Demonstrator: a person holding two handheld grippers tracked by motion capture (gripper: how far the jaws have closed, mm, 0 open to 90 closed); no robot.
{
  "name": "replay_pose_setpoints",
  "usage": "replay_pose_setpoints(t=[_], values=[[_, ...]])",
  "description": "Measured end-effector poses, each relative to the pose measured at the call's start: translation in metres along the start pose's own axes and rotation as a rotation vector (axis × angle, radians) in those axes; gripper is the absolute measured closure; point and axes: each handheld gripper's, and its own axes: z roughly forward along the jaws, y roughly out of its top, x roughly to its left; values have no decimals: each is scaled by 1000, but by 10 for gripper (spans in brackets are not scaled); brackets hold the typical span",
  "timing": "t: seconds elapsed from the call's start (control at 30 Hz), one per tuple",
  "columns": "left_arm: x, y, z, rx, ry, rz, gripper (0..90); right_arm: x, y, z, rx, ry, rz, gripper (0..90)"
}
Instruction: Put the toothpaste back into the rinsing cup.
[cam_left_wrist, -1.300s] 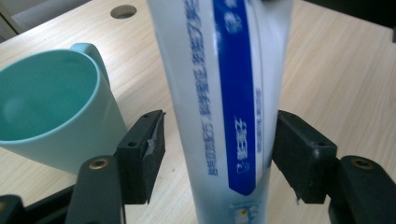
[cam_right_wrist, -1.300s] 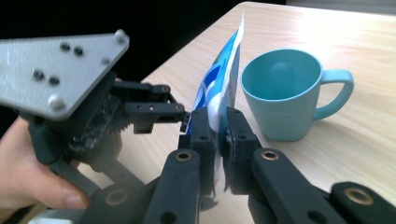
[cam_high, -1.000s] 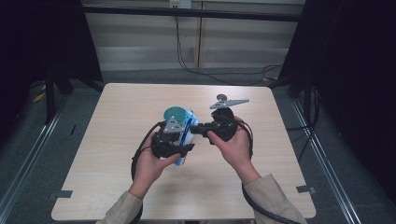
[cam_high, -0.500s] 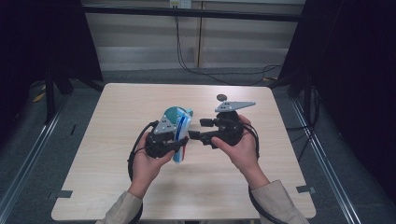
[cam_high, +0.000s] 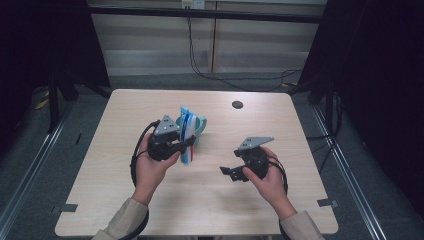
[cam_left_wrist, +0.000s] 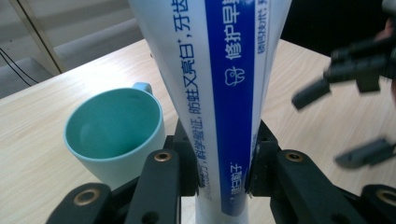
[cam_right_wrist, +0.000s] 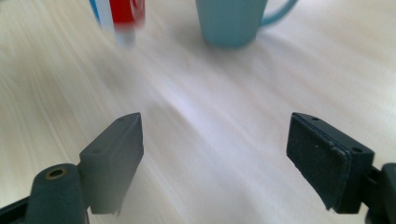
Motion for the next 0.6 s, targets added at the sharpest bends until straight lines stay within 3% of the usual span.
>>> replay_pose_setpoints(t=[0.1, 0.27, 0.33, 0.47, 0.53, 0.6], values=[[3, 4, 0, -5, 7, -6, 709, 0, -24, 11, 49, -27, -36, 185], [9, 11, 0, -19, 15, -17, 709, -3, -50, 18, 75, -36, -14, 189], [11, 14, 0, -28, 18, -22, 709, -4, -57, 21, 87, -50, -34, 194], [13, 19, 1, -37, 20, -26, 709, -4, -65, 23, 88, -57, -48, 186], [14, 23, 0, -48, 23, -26, 709, -5, -69, 23, 49, -54, -40, 179], [15, 25, 0, -49, 21, -29, 709, -5, -70, 23, 46, -57, -37, 174]])
